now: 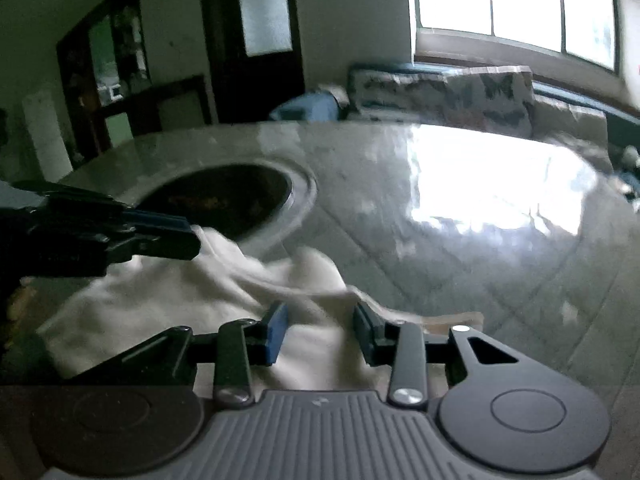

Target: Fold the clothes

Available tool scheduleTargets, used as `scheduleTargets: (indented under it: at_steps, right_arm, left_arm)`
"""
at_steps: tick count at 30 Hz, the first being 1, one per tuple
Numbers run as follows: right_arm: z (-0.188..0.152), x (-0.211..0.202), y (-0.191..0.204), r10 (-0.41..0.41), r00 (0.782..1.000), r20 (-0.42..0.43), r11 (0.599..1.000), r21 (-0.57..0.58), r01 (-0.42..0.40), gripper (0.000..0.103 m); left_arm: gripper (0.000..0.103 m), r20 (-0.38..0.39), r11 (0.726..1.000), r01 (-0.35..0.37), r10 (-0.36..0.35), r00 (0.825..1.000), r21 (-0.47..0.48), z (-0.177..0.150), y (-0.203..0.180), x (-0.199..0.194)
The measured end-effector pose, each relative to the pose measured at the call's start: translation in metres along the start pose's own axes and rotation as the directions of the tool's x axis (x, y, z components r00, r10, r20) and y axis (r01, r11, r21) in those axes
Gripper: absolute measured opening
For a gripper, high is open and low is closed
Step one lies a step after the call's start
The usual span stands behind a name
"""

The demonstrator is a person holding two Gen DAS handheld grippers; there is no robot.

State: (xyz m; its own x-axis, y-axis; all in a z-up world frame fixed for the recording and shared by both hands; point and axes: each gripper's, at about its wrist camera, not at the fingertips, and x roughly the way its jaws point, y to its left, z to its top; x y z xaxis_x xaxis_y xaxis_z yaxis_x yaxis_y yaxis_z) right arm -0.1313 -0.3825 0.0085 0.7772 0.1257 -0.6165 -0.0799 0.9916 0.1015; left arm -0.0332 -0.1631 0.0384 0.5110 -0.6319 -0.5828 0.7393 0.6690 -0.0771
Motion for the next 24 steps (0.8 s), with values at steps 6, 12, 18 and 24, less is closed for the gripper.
scheduleTargets:
  at_steps: [6, 12, 18, 24]
  right_arm:
    - [-0.001, -0.019, 0.0, -0.042, 0.999, 0.028, 0.998, -0.034, 0.043, 0.036]
    - [-0.017, -0.031, -0.014, -0.061, 0.997, 0.036, 0.998, 0.011, 0.061, 0.036]
    - [-0.026, -0.047, -0.02, -0.083, 0.996, 0.043, 0.997, 0.007, 0.083, 0.036]
    - [-0.032, -0.059, -0.023, -0.09, 0.994, 0.068, 0.996, 0.027, 0.088, 0.036]
  left_arm:
    - [0.024, -0.03, 1.0, -0.009, 0.008, 1.0, -0.02, -0.007, 0.002, 0.007]
    - [0.027, -0.029, 0.999, -0.035, 0.034, 0.999, -0.027, -0.012, 0.002, -0.004]
    - [0.027, -0.012, 0.999, -0.027, 0.026, 1.0, -0.026, -0.017, 0.001, -0.029]
    - [0.029, -0.039, 0.997, -0.074, 0.073, 0.997, -0.021, -0.031, 0.001, -0.037]
